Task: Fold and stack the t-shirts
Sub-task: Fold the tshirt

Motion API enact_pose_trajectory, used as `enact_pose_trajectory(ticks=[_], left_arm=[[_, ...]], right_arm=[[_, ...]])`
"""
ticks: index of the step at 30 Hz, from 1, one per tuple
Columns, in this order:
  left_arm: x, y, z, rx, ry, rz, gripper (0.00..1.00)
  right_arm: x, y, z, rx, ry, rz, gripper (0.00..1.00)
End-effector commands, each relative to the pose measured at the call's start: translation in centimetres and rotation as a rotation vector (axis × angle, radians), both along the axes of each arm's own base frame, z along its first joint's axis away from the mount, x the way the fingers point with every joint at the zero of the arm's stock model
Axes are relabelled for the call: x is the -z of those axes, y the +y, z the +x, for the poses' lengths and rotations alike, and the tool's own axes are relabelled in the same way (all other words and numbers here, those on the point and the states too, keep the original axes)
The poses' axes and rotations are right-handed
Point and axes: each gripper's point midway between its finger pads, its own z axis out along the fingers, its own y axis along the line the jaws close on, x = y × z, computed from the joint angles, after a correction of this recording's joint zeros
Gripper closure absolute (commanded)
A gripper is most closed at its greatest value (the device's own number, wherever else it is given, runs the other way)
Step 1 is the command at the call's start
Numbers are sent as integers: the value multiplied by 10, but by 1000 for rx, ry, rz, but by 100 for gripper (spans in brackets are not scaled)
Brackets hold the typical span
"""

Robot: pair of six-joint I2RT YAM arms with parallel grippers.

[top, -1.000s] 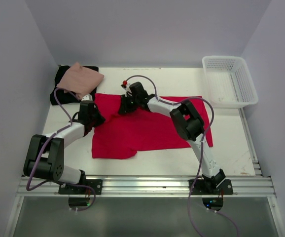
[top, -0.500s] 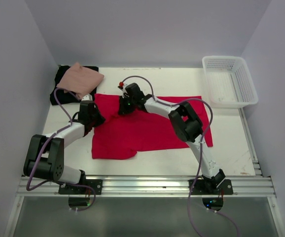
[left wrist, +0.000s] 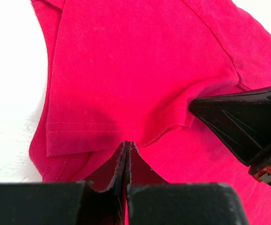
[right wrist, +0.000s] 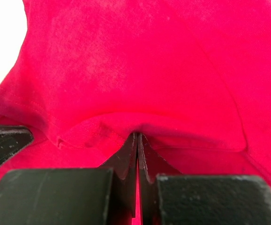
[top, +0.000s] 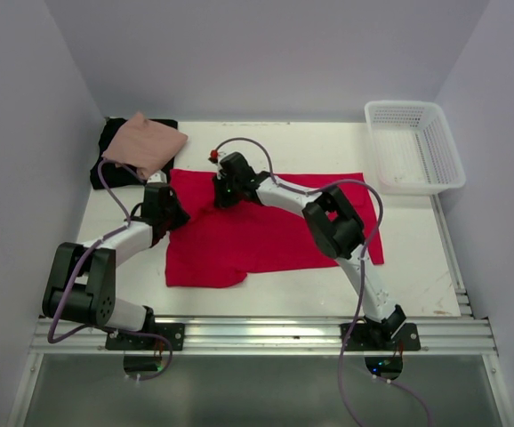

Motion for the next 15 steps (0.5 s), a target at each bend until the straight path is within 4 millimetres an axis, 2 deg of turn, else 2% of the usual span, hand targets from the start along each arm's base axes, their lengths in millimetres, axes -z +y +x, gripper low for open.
enact_pose_trajectory(ticks=[1,5,7,8,11,15], left_arm=[[-10,0,8,-1,-54,-6,100],[-10,1,8,-1,-53,-4,100],[-10,1,7,-2,-53,-5,100],[-10,1,7,-2,-53,-5,100],[-10,1,7,-2,-55,-5,100],[-9,1,7,-3,-53,-8,100]], right_arm=[[-5,-18,-8,1,-13,-69,100],[-33,-16,-6,-1,-63,-29,100],[-37,-20,-9,-2,-72,-26,100],[-50,-19,-8,-1,-94,-9,100],[-64,-22,-11,-7,-117,6,100],[-70,-25,-14,-14,-128,8,100]])
